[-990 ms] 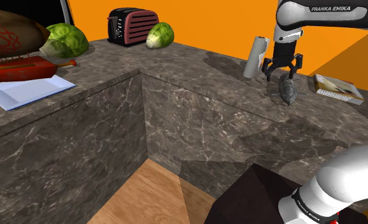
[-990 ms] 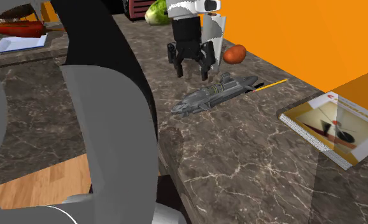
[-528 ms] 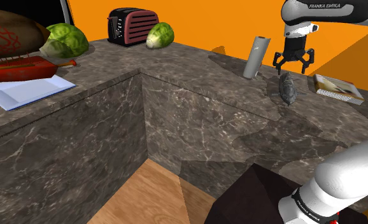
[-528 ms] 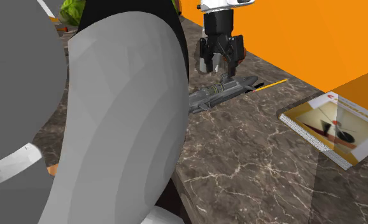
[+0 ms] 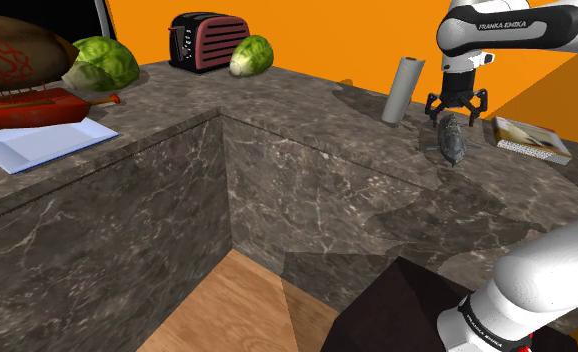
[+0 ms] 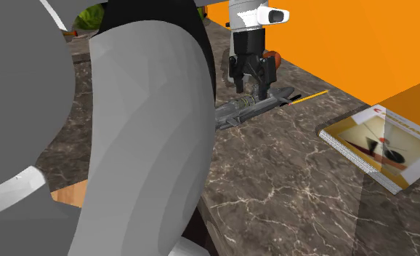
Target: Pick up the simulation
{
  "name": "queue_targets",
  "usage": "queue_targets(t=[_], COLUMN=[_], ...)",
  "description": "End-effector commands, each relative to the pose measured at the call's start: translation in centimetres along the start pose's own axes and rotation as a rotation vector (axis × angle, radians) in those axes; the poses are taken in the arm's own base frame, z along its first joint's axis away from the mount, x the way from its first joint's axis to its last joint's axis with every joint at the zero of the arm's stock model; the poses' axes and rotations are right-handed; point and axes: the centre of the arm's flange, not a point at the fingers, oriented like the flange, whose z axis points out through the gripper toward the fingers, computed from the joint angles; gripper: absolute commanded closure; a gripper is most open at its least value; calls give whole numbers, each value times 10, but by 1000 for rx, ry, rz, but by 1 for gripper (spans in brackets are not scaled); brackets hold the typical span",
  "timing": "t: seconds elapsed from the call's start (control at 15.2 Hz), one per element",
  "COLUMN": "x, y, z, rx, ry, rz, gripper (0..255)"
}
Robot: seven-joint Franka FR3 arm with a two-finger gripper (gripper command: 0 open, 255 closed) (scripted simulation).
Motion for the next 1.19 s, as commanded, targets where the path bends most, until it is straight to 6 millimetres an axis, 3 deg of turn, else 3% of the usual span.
queue_targets(t=[0.0, 0.59, 1.12], x=[1, 1, -1], y=[0, -2, 12], z=[2, 2, -38], rx=[0, 0, 0], ry=[0, 0, 0], rz=[0, 0, 0], gripper=[255, 255, 255])
